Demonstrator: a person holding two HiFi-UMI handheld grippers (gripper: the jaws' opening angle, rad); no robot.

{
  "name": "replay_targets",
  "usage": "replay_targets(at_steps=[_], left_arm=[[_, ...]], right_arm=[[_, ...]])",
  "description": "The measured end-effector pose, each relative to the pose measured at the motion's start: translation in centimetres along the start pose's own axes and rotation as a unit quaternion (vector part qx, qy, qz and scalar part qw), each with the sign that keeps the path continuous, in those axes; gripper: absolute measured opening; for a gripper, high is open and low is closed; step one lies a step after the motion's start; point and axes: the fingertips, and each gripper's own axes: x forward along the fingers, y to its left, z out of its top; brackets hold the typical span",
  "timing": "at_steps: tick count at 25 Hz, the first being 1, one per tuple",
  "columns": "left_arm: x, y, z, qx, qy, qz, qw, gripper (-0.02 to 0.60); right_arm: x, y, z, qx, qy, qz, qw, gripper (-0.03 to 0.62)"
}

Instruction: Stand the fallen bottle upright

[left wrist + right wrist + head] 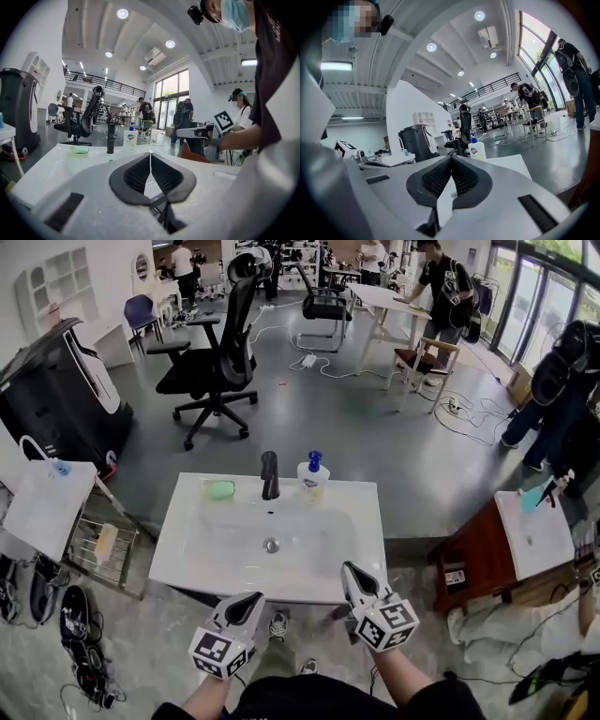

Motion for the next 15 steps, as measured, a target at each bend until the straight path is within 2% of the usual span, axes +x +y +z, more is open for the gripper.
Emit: replay_targets(at_steps=[15], left_arm=[[-2.1,-2.9,-1.7,0.0,0.002,0.004,1.0,0.02]], right_arm=[[-4.2,1.1,-4.2,0.017,0.038,-0.003,0.999,0.002]])
